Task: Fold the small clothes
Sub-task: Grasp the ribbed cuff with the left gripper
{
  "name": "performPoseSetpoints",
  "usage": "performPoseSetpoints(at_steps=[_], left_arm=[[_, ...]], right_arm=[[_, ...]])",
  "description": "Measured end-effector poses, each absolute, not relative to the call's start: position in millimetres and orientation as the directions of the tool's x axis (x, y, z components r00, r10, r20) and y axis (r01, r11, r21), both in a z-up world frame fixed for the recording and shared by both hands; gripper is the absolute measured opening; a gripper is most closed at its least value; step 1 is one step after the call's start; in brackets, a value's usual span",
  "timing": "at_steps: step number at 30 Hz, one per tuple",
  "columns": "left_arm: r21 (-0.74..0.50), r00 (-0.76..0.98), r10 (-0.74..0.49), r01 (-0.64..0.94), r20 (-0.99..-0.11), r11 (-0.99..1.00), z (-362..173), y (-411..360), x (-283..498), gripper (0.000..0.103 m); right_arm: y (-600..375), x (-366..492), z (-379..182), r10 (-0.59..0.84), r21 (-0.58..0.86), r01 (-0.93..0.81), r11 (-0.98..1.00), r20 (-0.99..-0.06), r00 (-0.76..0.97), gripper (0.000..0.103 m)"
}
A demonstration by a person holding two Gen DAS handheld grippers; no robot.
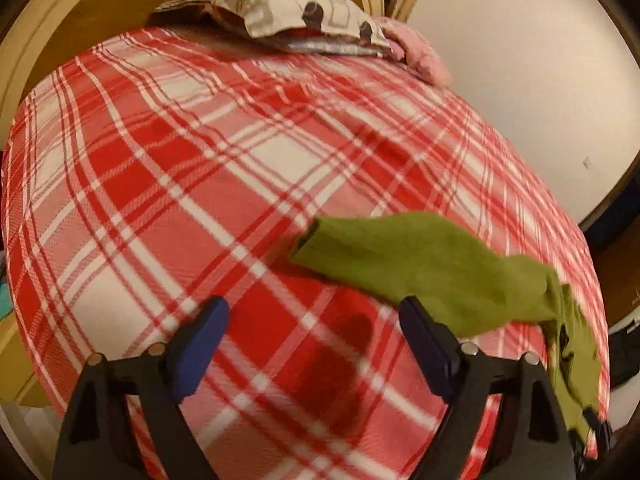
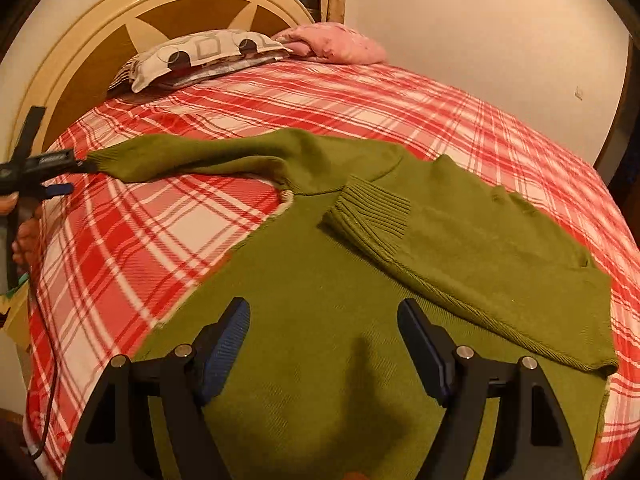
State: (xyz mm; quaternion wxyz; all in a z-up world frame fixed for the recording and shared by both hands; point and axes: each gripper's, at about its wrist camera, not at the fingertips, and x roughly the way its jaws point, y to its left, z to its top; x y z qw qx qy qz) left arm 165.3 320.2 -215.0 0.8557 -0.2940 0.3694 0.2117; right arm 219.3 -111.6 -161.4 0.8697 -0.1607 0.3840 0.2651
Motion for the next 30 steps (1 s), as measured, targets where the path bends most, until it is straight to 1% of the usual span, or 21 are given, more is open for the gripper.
performPoseSetpoints(at_steps=[2, 4, 6, 9, 10, 11, 13, 15, 22, 26, 30], left_arm=[[-0.403, 0.667, 0.104, -0.559, -0.738, 0.724, -214, 321, 170, 0.081], [-0.418, 0.671, 0.102, -0.565, -0.734, 0.711, -214, 324, 180, 0.081], [-0.418, 0.671, 0.108, -0.571, -0.734, 0.707, -214, 330, 188, 0.071], [-0.45, 0.685, 0.094, -0.569, -0.723, 0.688, -214, 340, 194, 0.037], [-0.459, 0.684, 0.083, -0.568, -0.725, 0.683, -216, 343, 195, 0.014], [-0.484, 0.685, 0.055, -0.567, -0.726, 0.666, -218, 349, 197, 0.012], [-0.512, 0.704, 0.046, -0.558, -0.709, 0.653, -216, 352, 191, 0.01], [-0.499, 0.715, 0.057, -0.54, -0.697, 0.677, -208, 347, 189, 0.009], [-0.513, 0.763, 0.079, -0.503, -0.641, 0.696, -178, 341, 183, 0.008], [-0.528, 0.786, 0.078, -0.481, -0.613, 0.7, -163, 337, 181, 0.008], [-0.529, 0.82, 0.069, -0.429, -0.569, 0.732, -135, 323, 186, 0.008]], right_arm=[[-114, 214, -159, 0.333, -0.083, -0.577, 0.813, -0.745, 0.577, 0.077], [-117, 212, -159, 0.331, -0.078, -0.567, 0.82, -0.744, 0.581, 0.077], [-120, 211, -161, 0.326, -0.069, -0.554, 0.83, -0.746, 0.581, 0.077], [-123, 211, -166, 0.314, -0.059, -0.535, 0.843, -0.754, 0.577, 0.077], [-124, 211, -168, 0.311, -0.057, -0.531, 0.846, -0.756, 0.576, 0.077], [-125, 210, -169, 0.308, -0.055, -0.527, 0.848, -0.758, 0.575, 0.077], [-127, 209, -171, 0.308, -0.05, -0.524, 0.85, -0.76, 0.572, 0.077], [-130, 208, -172, 0.307, -0.043, -0.516, 0.856, -0.761, 0.572, 0.077], [-139, 208, -173, 0.305, -0.02, -0.488, 0.872, -0.76, 0.574, 0.077], [-142, 207, -170, 0.31, -0.006, -0.478, 0.878, -0.754, 0.579, 0.077], [-146, 203, -165, 0.316, -0.001, -0.474, 0.88, -0.746, 0.587, 0.077]])
